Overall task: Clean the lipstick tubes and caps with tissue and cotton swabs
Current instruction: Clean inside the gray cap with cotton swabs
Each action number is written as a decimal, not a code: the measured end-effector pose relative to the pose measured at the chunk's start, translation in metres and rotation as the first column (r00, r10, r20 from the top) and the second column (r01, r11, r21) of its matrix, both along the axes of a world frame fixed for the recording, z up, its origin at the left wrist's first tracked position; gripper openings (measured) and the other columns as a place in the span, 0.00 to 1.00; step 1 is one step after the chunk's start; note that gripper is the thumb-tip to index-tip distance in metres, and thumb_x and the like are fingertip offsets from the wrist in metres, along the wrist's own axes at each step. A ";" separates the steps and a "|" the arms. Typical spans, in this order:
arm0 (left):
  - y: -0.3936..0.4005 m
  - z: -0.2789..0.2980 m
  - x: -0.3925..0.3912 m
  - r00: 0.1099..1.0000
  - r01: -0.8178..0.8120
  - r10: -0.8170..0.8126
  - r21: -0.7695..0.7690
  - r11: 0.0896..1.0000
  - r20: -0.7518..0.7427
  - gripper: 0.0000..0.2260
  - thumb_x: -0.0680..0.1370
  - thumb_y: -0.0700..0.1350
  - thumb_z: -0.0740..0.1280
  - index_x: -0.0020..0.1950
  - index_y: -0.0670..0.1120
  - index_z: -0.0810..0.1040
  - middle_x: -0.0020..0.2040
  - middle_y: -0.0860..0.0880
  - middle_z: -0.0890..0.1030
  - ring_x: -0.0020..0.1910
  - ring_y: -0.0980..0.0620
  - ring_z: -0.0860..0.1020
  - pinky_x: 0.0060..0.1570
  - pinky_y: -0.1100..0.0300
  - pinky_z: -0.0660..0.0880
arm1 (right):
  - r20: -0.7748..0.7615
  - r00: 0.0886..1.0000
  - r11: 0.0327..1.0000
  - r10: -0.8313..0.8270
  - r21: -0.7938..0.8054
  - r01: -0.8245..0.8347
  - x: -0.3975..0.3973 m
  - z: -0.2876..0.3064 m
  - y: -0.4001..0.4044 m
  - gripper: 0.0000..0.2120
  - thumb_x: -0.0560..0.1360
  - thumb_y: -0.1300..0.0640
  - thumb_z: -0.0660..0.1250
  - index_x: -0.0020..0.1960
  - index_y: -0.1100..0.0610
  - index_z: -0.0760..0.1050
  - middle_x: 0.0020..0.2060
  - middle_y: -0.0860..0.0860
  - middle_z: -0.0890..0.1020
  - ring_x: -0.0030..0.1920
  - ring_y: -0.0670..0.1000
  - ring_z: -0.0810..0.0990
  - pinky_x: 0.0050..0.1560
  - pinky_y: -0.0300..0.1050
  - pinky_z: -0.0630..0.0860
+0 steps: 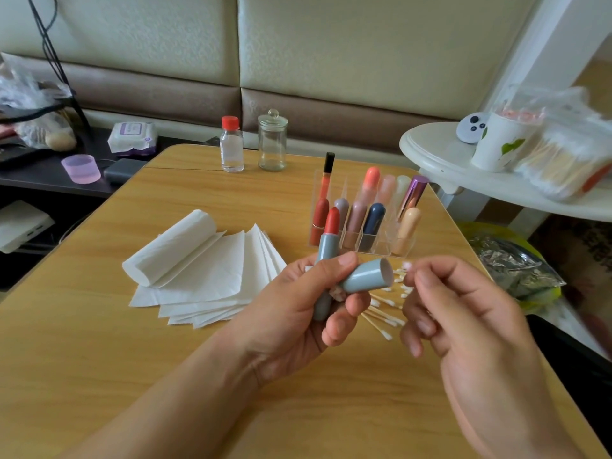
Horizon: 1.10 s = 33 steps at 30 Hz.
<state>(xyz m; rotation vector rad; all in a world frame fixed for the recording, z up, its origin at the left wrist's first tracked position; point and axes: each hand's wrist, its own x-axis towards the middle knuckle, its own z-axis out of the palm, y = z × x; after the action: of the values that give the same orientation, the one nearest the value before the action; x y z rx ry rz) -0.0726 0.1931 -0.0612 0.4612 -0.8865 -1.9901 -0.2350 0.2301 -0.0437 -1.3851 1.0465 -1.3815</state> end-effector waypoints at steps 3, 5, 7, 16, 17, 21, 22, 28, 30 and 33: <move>0.000 0.002 -0.001 1.000 0.016 -0.016 -0.020 1.000 0.006 0.09 0.77 0.47 0.63 0.43 0.43 0.78 0.28 0.47 0.73 0.18 0.59 0.69 0.18 0.70 0.67 | 0.027 0.997 0.997 0.073 -0.010 -0.073 0.001 0.002 -0.002 0.15 0.70 0.40 0.74 0.44 0.52 0.81 0.32 0.47 0.75 0.30 0.45 0.68 0.27 0.41 0.68; 0.000 0.002 -0.001 1.000 0.015 -0.015 -0.010 1.000 0.006 0.09 0.77 0.47 0.63 0.44 0.42 0.79 0.28 0.47 0.73 0.18 0.59 0.69 0.17 0.70 0.66 | 0.075 0.992 0.994 0.105 0.022 -0.107 0.003 0.003 -0.002 0.07 0.71 0.48 0.73 0.44 0.51 0.80 0.30 0.49 0.73 0.30 0.47 0.66 0.27 0.42 0.66; 0.000 0.001 -0.001 1.000 0.018 -0.018 0.000 1.000 0.011 0.09 0.76 0.47 0.63 0.45 0.41 0.76 0.27 0.47 0.73 0.17 0.58 0.69 0.17 0.70 0.66 | 0.086 0.989 0.992 0.121 0.026 -0.123 0.003 0.003 -0.001 0.05 0.71 0.50 0.72 0.44 0.51 0.80 0.30 0.48 0.74 0.30 0.49 0.65 0.27 0.42 0.64; -0.001 0.000 0.000 0.999 0.032 -0.032 -0.001 0.999 -0.006 0.13 0.77 0.47 0.64 0.53 0.38 0.73 0.28 0.47 0.74 0.18 0.58 0.70 0.17 0.70 0.67 | 0.148 0.977 0.983 0.152 0.079 -0.164 0.004 0.004 -0.003 0.04 0.68 0.56 0.72 0.42 0.52 0.81 0.33 0.56 0.73 0.29 0.49 0.63 0.27 0.44 0.60; -0.001 0.000 0.000 1.000 0.030 -0.030 -0.002 1.000 -0.001 0.12 0.76 0.48 0.63 0.51 0.38 0.73 0.27 0.47 0.74 0.18 0.58 0.70 0.17 0.70 0.67 | 0.166 0.972 0.980 0.167 0.084 -0.183 0.003 0.004 -0.004 0.04 0.67 0.57 0.72 0.42 0.52 0.82 0.33 0.55 0.74 0.28 0.49 0.63 0.26 0.41 0.62; 0.000 0.001 -0.001 0.999 0.040 -0.040 -0.004 0.999 -0.005 0.12 0.78 0.47 0.62 0.40 0.43 0.80 0.28 0.47 0.74 0.18 0.58 0.70 0.17 0.70 0.67 | 0.204 0.960 0.971 0.189 0.108 -0.214 0.003 0.006 -0.004 0.08 0.70 0.59 0.65 0.42 0.51 0.82 0.34 0.50 0.80 0.28 0.48 0.64 0.25 0.39 0.63; 0.001 0.001 0.000 0.999 0.041 -0.041 -0.003 0.999 -0.005 0.12 0.78 0.47 0.62 0.39 0.44 0.80 0.27 0.47 0.74 0.18 0.58 0.70 0.17 0.70 0.67 | 0.206 0.960 0.970 0.190 0.114 -0.217 0.004 0.007 -0.003 0.08 0.70 0.59 0.65 0.42 0.51 0.82 0.34 0.50 0.80 0.28 0.48 0.64 0.25 0.39 0.63; 0.001 0.003 0.000 0.998 0.058 -0.058 -0.019 0.998 -0.008 0.13 0.78 0.47 0.62 0.38 0.44 0.80 0.27 0.47 0.74 0.18 0.59 0.70 0.17 0.70 0.67 | 0.179 0.958 0.964 0.224 0.107 -0.245 0.002 0.008 -0.007 0.04 0.66 0.57 0.72 0.41 0.52 0.83 0.32 0.51 0.78 0.27 0.48 0.63 0.25 0.38 0.62; 0.002 0.003 -0.001 0.999 0.049 -0.049 -0.015 0.999 -0.003 0.12 0.77 0.48 0.62 0.38 0.44 0.80 0.27 0.47 0.74 0.18 0.58 0.70 0.17 0.70 0.67 | 0.174 0.953 0.958 0.249 0.099 -0.269 -0.001 0.008 -0.008 0.07 0.65 0.52 0.71 0.43 0.52 0.82 0.32 0.51 0.78 0.27 0.48 0.63 0.25 0.38 0.62; 0.002 0.003 -0.001 0.999 0.034 -0.034 -0.024 0.999 0.012 0.13 0.76 0.48 0.63 0.37 0.44 0.81 0.27 0.47 0.73 0.17 0.58 0.70 0.17 0.71 0.66 | 0.157 0.945 0.949 0.286 0.089 -0.302 -0.003 0.008 -0.010 0.11 0.63 0.51 0.77 0.43 0.51 0.82 0.32 0.51 0.77 0.27 0.47 0.64 0.26 0.38 0.62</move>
<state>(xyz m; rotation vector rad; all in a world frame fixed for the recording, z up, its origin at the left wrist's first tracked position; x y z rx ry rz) -0.0735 0.1948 -0.0581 0.4470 -0.9306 -2.0069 -0.2377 0.2197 -0.0359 -1.2819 0.7749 -1.1642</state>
